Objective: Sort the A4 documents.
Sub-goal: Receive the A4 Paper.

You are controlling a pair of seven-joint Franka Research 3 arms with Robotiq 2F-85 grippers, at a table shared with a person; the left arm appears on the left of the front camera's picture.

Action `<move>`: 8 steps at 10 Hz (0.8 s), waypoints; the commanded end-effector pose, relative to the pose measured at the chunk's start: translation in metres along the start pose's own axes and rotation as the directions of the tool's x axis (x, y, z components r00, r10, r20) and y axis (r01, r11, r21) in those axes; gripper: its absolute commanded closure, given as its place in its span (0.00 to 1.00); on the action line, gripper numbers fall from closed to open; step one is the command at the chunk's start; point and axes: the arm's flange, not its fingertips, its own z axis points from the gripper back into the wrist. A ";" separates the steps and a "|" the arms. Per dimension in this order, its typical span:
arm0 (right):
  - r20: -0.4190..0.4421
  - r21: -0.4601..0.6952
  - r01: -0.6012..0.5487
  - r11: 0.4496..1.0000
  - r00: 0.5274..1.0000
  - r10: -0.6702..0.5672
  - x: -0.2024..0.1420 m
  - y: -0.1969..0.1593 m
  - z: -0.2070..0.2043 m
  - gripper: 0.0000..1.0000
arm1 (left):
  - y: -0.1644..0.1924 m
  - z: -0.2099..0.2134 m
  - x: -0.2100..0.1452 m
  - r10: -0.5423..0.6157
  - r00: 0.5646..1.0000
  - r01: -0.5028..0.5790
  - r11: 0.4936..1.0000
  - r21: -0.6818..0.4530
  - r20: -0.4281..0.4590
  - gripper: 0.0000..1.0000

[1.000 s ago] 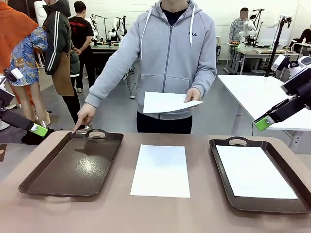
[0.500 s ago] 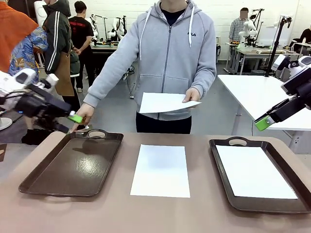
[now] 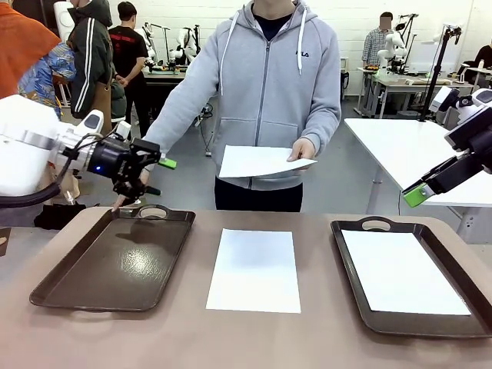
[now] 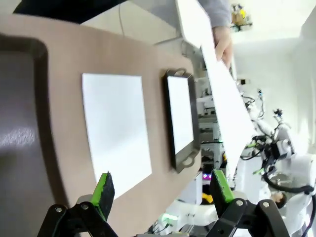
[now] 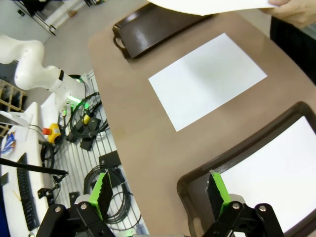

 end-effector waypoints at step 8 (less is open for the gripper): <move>-0.007 -0.002 0.002 1.000 1.000 -0.002 0.000 0.000 -0.002 0.00 | -0.024 -0.085 0.058 0.134 0.984 -0.161 0.950 -0.268 -0.114 0.00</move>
